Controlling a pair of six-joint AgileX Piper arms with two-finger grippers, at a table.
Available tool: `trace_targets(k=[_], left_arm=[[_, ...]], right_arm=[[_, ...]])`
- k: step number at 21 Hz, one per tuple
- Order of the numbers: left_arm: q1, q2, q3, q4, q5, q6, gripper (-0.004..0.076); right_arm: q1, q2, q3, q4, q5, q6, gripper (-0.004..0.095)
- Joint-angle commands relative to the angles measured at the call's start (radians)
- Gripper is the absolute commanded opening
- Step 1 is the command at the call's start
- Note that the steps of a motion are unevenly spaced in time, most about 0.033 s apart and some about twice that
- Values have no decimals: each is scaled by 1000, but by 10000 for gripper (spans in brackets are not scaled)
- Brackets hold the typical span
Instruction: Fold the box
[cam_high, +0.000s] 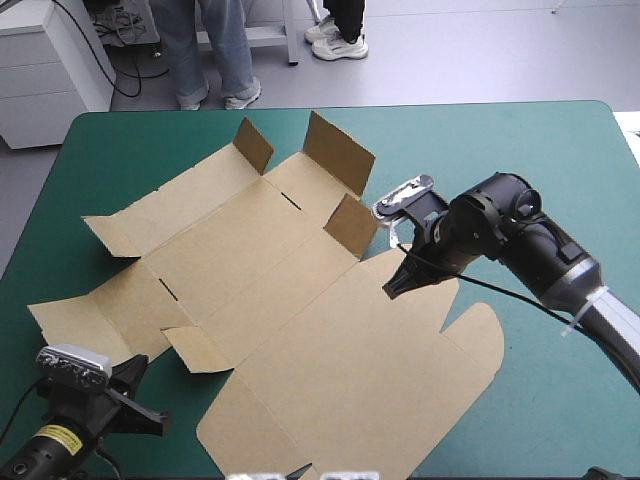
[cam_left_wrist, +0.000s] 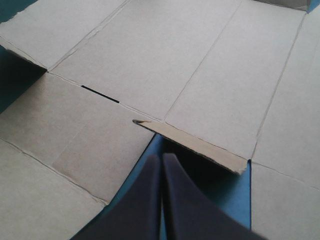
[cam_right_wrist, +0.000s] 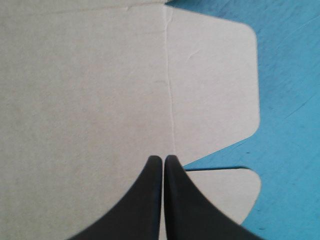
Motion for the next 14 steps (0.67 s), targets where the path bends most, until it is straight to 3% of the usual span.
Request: trace_targets(k=[1, 10, 14], left_arm=[[-3, 11, -24, -10, -67, -6, -8], [-3, 11, -24, -10, -67, -6, -8], [-3, 11, -24, -10, -67, -6, -8]], right_arm=[[-2, -32, -102, -61, 21, -6, 1], [-7, 88, -329, -70, 21, -52, -17], [-63, 187, -416, -41, 21, -79, -18]])
